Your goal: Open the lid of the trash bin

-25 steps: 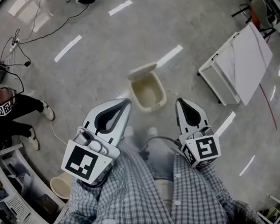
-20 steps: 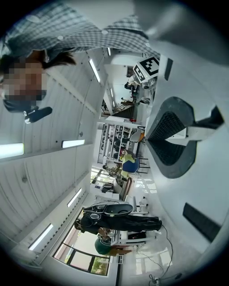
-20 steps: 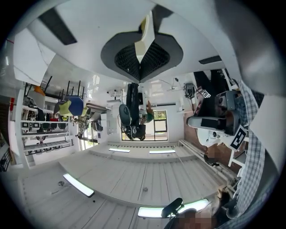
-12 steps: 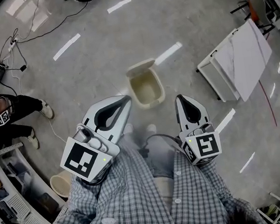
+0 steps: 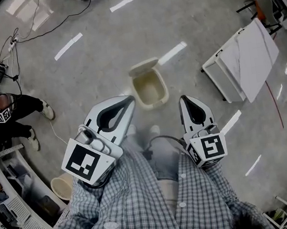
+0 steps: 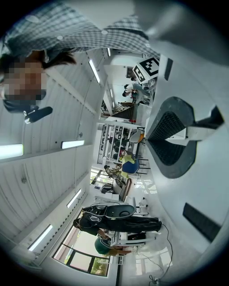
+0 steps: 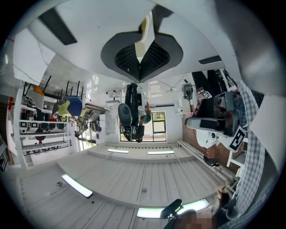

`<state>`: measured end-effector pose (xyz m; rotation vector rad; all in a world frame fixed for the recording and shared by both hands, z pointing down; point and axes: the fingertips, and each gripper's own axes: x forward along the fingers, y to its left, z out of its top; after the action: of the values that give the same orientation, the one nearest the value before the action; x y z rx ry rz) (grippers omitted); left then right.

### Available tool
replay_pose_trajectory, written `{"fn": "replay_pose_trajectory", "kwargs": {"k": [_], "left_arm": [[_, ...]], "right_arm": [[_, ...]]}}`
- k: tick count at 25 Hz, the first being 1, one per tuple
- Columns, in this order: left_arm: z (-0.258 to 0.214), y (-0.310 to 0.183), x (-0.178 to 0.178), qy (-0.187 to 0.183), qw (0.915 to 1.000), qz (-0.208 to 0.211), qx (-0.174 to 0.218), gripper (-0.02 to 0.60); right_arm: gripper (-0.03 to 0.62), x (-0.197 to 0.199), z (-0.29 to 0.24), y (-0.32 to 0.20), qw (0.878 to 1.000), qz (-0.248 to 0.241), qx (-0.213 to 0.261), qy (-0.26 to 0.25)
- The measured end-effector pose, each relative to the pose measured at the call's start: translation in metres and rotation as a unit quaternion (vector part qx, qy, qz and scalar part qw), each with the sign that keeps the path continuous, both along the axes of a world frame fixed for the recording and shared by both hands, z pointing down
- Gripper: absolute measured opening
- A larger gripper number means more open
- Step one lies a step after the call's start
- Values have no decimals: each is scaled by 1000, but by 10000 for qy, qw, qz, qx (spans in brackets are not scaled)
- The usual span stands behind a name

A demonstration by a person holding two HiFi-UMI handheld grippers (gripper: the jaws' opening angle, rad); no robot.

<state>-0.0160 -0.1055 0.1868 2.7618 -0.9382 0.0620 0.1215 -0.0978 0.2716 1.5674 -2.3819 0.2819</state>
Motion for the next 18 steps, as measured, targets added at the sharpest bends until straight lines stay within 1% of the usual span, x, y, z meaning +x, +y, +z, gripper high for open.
{"fn": "replay_pose_trajectory", "kwargs": {"k": [2,5,10,12,15,18], "left_arm": [[0,1,0,10,10000,9,10,5],[9,4,0,-173,9997,22,-193,5],[8,2,0,-136,9998,3,-159,5],[11,3,-1,-191,9996,0,-222,5],[5,0,0,-93,9999,-13,-109,5],[13,1,-2,-214,9994,4,-261,5]], "right_arm": [[18,0,0,0,10000,-9,-6,2],[18,0,1,1,10000,-22,-20,1],[18,0,4,1,10000,-34,-50,20],[18,0,4,1,10000,-40,-52,21],[18,-1,4,0,10000,-53,-63,29],[18,-1,5,-1,9999,-57,-87,30]]}}
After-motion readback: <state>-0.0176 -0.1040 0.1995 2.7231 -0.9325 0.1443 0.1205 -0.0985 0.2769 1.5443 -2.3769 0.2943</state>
